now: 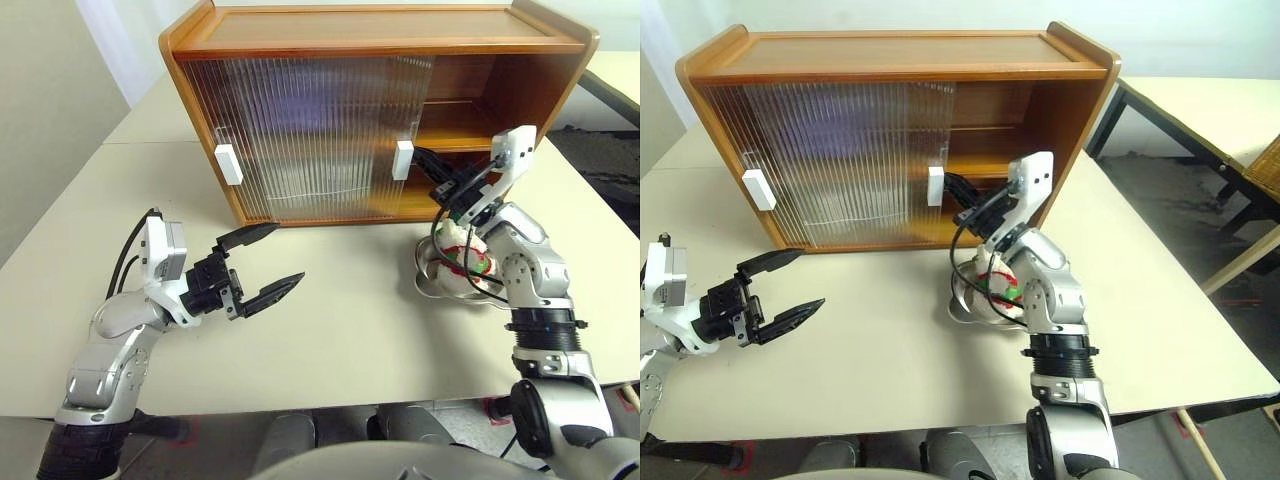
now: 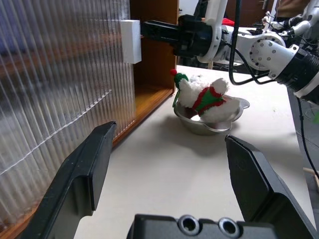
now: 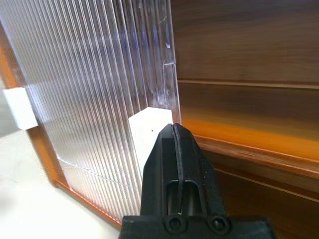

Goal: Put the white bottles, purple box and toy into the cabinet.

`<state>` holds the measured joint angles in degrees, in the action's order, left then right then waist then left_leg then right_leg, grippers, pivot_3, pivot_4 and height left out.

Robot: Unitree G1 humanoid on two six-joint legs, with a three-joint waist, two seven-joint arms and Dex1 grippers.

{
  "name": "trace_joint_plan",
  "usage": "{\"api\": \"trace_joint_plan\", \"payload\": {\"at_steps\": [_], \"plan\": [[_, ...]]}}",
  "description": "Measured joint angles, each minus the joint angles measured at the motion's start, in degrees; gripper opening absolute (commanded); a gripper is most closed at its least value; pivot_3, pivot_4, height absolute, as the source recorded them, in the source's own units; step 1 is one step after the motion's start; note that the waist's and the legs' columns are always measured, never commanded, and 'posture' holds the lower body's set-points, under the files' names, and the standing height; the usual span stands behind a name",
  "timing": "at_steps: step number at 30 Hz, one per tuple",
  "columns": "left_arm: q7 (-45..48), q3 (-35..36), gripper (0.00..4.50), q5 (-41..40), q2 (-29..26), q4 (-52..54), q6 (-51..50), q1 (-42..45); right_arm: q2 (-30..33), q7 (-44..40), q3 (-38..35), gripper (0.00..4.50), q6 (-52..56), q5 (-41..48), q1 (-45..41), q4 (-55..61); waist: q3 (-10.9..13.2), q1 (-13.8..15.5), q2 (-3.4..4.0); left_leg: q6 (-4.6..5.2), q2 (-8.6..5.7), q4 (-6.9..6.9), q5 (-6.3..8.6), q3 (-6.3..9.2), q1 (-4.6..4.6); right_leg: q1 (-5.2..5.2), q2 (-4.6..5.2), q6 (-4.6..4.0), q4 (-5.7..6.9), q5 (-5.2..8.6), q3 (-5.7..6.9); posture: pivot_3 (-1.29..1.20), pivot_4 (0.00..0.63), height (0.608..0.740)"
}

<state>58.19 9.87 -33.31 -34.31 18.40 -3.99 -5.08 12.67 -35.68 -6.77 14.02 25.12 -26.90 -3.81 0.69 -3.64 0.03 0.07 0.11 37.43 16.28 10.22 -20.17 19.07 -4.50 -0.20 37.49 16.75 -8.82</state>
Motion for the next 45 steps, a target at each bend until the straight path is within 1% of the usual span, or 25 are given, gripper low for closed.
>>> {"api": "trace_joint_plan", "payload": {"at_steps": [5, 13, 17, 20, 21, 22, 24, 27, 30, 31, 32, 33, 41, 45], "plan": [[0.0, 0.0, 4.50, -1.0, -0.1, 1.2, -1.0, 0.0, -2.7, 0.6, 1.8, 0.01, 0.0, 0.0, -0.7, 0.0, 0.0, 0.1, 0.00, -0.02, 0.05, -0.14, -0.01, 0.00, -0.06, 0.12, -0.03, -0.05, 0.00, -0.01, 0.01, -0.07, 0.025, 0.740], [-0.4, 0.0, 4.50, -1.4, -0.2, 2.0, -2.7, 0.0, -4.7, 1.8, 2.8, 0.01, 0.1, -0.1, -1.1, 0.1, 0.0, -0.5, 0.01, -0.02, 0.21, -0.26, -0.01, -0.03, -0.22, 0.37, -0.17, -0.19, 0.00, -0.10, 0.01, -0.07, 0.031, 0.740], [-0.6, 0.0, 4.50, -1.3, -0.2, 2.3, -3.1, 0.0, -3.9, 1.9, 3.0, 0.01, 0.9, 0.0, -1.0, 1.0, 0.0, -0.5, 0.02, -0.02, 0.36, -0.33, -0.02, -0.01, -0.22, 0.42, -0.38, -0.30, 0.00, -0.16, -0.01, -0.07, 0.032, 0.740], [-0.9, 0.0, 4.50, -1.3, -0.2, 2.9, -3.3, 0.2, -1.2, 0.3, 2.7, 0.01, 2.7, 1.4, -0.6, 1.9, 0.0, -0.2, 0.02, -0.05, 0.36, -0.35, -0.03, 0.04, -0.23, 0.41, -0.43, -0.29, -0.01, -0.16, -0.02, -0.07, 0.031, 0.740], [-0.9, -0.2, 4.50, -1.2, -0.2, 3.0, -3.4, 0.5, 1.1, -1.2, 2.3, 0.39, 4.6, 3.0, 0.0, 2.8, 0.0, -0.2, 0.01, -0.11, 0.35, -0.35, -0.06, 0.03, -0.24, 0.40, -0.44, -0.28, -0.01, -0.15, -0.04, -0.07, 0.031, 0.740], [-1.0, -0.2, 4.50, -1.2, -0.2, 3.0, -3.5, 0.7, 3.7, -3.1, 1.4, 0.58, 6.9, 4.8, 0.8, 3.5, 0.0, 0.2, -0.01, -0.30, 0.32, -0.35, -0.15, 0.06, -0.26, 0.35, -0.44, -0.23, -0.03, -0.12, -0.04, -0.08, 0.032, 0.740], [-1.3, -0.1, 4.50, -1.1, -0.3, 3.0, -3.6, 0.6, 10.5, -6.8, -1.3, 1.35, 12.1, 8.6, 2.4, 4.1, 0.0, 1.0, -0.02, -0.51, 0.17, -0.35, -0.24, 0.14, -0.29, 0.28, -0.42, -0.04, -0.05, 0.01, -0.18, -0.08, 0.033, 0.740], [-1.2, -0.1, 4.50, -1.0, -0.4, 2.9, -3.6, 1.0, 19.4, -12.5, -3.6, 2.42, 18.7, 12.9, 4.7, 5.9, 0.0, 1.1, -0.06, -0.63, 0.14, -0.33, -0.23, 0.03, -0.27, 0.22, -0.43, -0.04, -0.07, 0.07, -0.25, -0.09, 0.033, 0.740], [-1.0, -0.1, 4.50, -0.9, -0.6, 2.7, -3.6, 1.5, 24.4, -15.6, -5.3, 3.57, 23.5, 15.6, 5.7, 6.3, 0.1, 0.9, -0.11, -0.69, 0.13, -0.33, -0.24, -0.24, -0.20, 0.12, -0.56, -0.06, -0.07, 0.10, -0.23, -0.09, 0.032, 0.740], [-1.0, -0.1, 4.50, -0.9, -0.6, 2.6, -3.6, 1.6, 25.2, -15.9, -5.9, 3.89, 24.6, 16.3, 5.7, 6.4, 0.1, 0.7, -0.11, -0.69, 0.13, -0.33, -0.24, -0.29, -0.17, 0.11, -0.61, -0.05, -0.07, 0.10, -0.23, -0.10, 0.031, 0.740], [-0.9, -0.2, 4.50, -0.9, -0.6, 2.5, -3.6, 1.8, 25.8, -16.0, -6.1, 4.36, 25.6, 17.0, 5.7, 6.6, 0.1, 0.5, -0.11, -0.69, 0.13, -0.33, -0.24, -0.36, -0.14, 0.10, -0.68, 0.10, -0.07, 0.19, -0.23, -0.10, 0.031, 0.740], [-0.8, -0.2, 4.50, -0.9, -0.6, 2.3, -3.6, 2.1, 26.2, -15.9, -6.2, 4.48, 26.3, 17.3, 5.6, 6.9, 0.1, 0.4, -0.12, -0.69, 0.13, -0.33, -0.24, -0.38, -0.12, 0.09, -0.75, 0.20, -0.07, 0.24, -0.22, -0.10, 0.031, 0.740], [-0.8, -0.9, 4.50, -0.5, -0.6, 1.9, -3.6, 2.7, 27.4, -14.5, -4.8, 4.48, 32.7, 17.2, 7.8, 7.8, 0.1, 0.4, -0.14, -0.68, 0.25, -0.33, -0.24, -0.28, -0.06, 0.05, -0.82, 0.34, -0.03, 0.29, -0.16, -0.09, 0.030, 0.740], [-0.8, -1.0, 4.50, 0.0, -0.6, 1.9, -3.6, 2.9, 27.9, -14.1, -3.0, 4.48, 33.7, 16.2, 8.2, 7.9, 0.1, 0.4, -0.14, -0.67, 0.27, -0.33, -0.24, -0.20, -0.10, 0.05, -0.77, 0.42, -0.04, 0.33, -0.18, -0.08, 0.031, 0.740]]}}
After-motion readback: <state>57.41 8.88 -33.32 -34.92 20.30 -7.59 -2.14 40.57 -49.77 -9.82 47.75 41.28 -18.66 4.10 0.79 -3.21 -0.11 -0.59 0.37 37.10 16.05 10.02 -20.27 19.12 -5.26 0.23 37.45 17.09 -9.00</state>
